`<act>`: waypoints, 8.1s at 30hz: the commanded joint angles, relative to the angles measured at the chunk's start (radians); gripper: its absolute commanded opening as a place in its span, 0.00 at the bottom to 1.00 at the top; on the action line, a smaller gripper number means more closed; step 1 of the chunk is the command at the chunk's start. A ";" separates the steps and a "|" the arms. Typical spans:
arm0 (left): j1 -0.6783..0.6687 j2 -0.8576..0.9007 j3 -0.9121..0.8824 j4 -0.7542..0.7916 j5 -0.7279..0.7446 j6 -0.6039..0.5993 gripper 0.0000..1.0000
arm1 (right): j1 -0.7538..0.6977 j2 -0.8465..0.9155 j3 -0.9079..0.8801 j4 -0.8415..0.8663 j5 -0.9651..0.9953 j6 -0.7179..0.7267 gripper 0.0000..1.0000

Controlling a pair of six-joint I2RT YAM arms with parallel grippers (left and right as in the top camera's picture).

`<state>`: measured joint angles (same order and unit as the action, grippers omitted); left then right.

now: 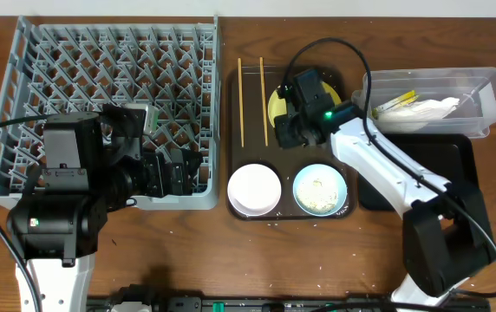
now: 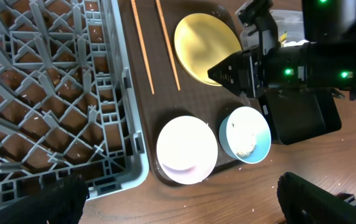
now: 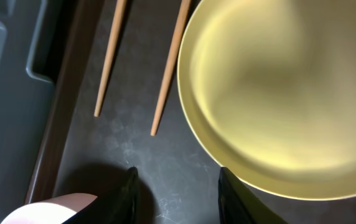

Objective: Sort waste into correct bins and load items into the dishwasher
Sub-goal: 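Grasp the light-blue bowl of rice with right gripper, then tip the light-blue bowl over the black tray to dump rice, then set the emptied light-blue bowl back on the brown tray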

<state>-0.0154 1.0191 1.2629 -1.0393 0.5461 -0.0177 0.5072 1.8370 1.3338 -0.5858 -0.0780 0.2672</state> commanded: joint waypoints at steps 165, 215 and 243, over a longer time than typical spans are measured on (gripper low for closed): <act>-0.004 0.000 0.016 0.001 -0.008 0.017 0.98 | -1.005 -0.262 -0.387 -0.082 -1.127 -0.296 0.01; -0.004 0.000 0.016 0.001 -0.008 0.017 0.98 | 0.175 -0.304 -0.379 -0.084 0.312 -0.036 0.46; -0.004 0.003 0.016 0.151 -0.004 -0.143 0.98 | -0.043 -0.308 -0.101 0.045 0.100 0.148 0.46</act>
<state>-0.0154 1.0199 1.2629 -0.9043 0.5434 -0.0776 0.4923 1.5192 1.2160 -0.5354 0.0082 0.3630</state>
